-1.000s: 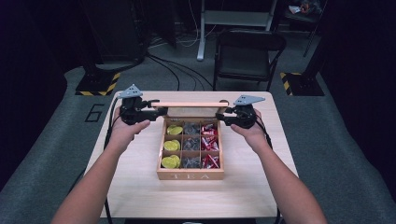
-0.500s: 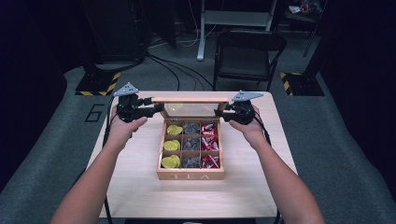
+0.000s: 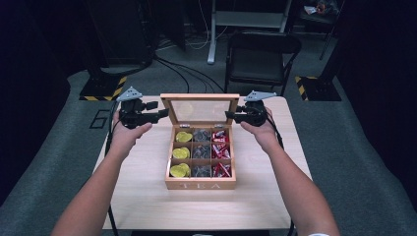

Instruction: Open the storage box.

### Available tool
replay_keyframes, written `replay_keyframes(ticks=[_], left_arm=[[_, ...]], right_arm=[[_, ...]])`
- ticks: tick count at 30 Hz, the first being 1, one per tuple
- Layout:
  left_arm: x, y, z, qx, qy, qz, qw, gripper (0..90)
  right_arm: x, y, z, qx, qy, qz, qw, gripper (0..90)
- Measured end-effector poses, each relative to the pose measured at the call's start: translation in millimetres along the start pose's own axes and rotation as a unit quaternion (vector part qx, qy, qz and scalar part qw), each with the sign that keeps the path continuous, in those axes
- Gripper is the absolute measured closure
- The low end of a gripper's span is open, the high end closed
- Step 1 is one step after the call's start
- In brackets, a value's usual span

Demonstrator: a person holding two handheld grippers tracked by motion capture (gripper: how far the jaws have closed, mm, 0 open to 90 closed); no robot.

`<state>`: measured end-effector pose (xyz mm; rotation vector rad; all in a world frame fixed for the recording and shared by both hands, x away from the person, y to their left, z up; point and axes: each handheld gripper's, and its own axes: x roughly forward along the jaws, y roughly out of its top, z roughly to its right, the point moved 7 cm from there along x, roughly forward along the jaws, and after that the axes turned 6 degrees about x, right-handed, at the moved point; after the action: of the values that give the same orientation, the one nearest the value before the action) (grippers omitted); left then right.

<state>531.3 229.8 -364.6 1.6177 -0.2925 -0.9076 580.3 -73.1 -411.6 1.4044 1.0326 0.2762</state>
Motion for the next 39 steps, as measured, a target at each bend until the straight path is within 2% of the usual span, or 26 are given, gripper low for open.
replay_keyframes(ticks=[3,6,10,16,19,22,27,31,34,39], left_arm=[[-1.5,-2.8,1.2,0.005,0.002,-0.001,1.0,38.6],[-2.6,-8.0,1.6,0.006,0.004,-0.004,1.0,38.6],[-6.0,-15.5,0.5,0.001,0.008,-0.006,1.0,38.6],[-12.5,-25.2,0.8,-0.003,0.015,-0.004,0.9999,38.6],[-13.8,-27.8,1.9,-0.003,0.014,-0.006,0.9999,38.6],[-14.0,-30.8,5.3,-0.001,0.012,-0.005,0.9999,38.5],[-14.8,-35.5,12.1,0.007,0.01,-0.011,0.9999,38.0],[-18.3,-34.4,19.3,0.011,0.005,-0.002,0.9999,38.0],[-19.4,-37.3,23.7,0.009,0.003,0.0,1.0,38.0],[-21.1,-45.0,28.8,0.008,0.003,-0.003,1.0,38.0]], right_arm=[[1.3,1.5,2.8,0.01,0.003,0.007,0.9999,59.0],[1.8,3.3,4.0,0.014,0.008,-0.004,0.9999,59.3],[3.5,5.6,5.5,0.01,-0.001,-0.012,0.9999,59.7],[7.1,8.2,10.0,0.026,-0.007,-0.004,0.9996,60.2],[8.3,9.5,13.2,0.032,0.0,-0.003,0.9995,60.6],[9.9,11.7,15.8,0.037,0.006,-0.007,0.9993,61.2],[13.6,14.5,20.8,0.039,0.0,-0.012,0.9992,62.1],[15.5,15.3,24.8,0.059,0.01,-0.002,0.9982,62.7],[17.9,16.2,27.1,0.059,0.004,0.001,0.9982,62.9],[21.0,18.7,31.0,0.058,0.001,-0.009,0.9982,63.6]])
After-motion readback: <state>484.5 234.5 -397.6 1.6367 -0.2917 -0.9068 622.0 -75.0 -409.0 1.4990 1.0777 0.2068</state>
